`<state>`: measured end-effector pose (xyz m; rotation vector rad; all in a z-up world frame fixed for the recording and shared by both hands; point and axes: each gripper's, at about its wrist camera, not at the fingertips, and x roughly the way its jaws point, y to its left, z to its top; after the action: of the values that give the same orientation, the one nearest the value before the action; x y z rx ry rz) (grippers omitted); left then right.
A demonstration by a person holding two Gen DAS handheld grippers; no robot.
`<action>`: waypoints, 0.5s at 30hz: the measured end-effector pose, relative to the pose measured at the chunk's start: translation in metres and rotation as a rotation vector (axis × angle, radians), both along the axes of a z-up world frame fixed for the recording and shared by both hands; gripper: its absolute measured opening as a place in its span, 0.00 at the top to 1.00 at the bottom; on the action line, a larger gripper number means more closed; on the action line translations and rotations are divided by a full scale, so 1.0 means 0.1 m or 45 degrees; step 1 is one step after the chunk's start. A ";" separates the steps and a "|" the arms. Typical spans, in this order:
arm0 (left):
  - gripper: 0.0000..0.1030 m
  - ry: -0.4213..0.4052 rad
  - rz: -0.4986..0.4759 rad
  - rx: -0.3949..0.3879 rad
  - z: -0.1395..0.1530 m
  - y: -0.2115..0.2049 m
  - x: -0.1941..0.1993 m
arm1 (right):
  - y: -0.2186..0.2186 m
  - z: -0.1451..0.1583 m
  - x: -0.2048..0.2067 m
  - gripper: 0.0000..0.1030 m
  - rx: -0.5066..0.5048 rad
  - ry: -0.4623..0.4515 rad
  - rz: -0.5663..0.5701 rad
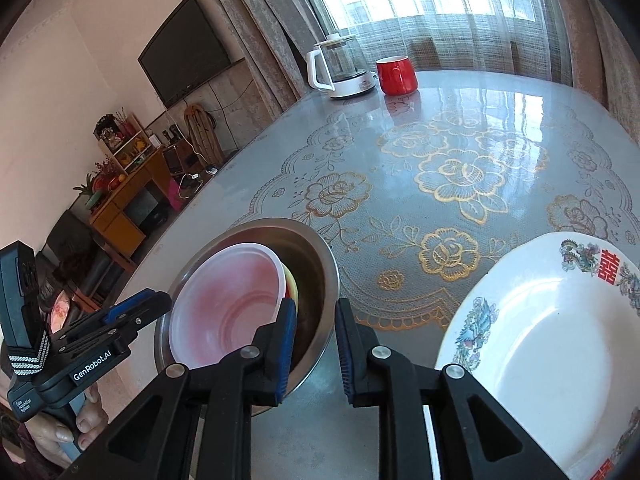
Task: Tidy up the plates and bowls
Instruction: 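Move the left tool to the steel bowl rim and close on it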
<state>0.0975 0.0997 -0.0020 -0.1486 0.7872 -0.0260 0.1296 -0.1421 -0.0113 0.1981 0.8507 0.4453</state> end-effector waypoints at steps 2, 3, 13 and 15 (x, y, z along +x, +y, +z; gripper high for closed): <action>0.71 0.023 0.018 -0.025 -0.04 0.10 0.01 | -0.01 -0.01 0.01 0.81 -0.004 0.009 -0.008; 0.71 0.031 0.018 -0.033 -0.06 0.13 0.01 | -0.01 -0.02 0.01 0.81 -0.010 0.016 -0.010; 0.75 0.063 -0.088 -0.089 -0.15 0.12 0.01 | 0.04 -0.09 0.05 0.81 -0.052 0.057 0.004; 0.76 0.075 -0.093 -0.091 -0.18 0.10 0.04 | 0.05 -0.11 0.05 0.81 -0.059 0.058 0.011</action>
<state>0.1018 0.1095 -0.0200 -0.1888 0.8506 -0.1192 0.1342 -0.1369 -0.0220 0.1624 0.9057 0.4299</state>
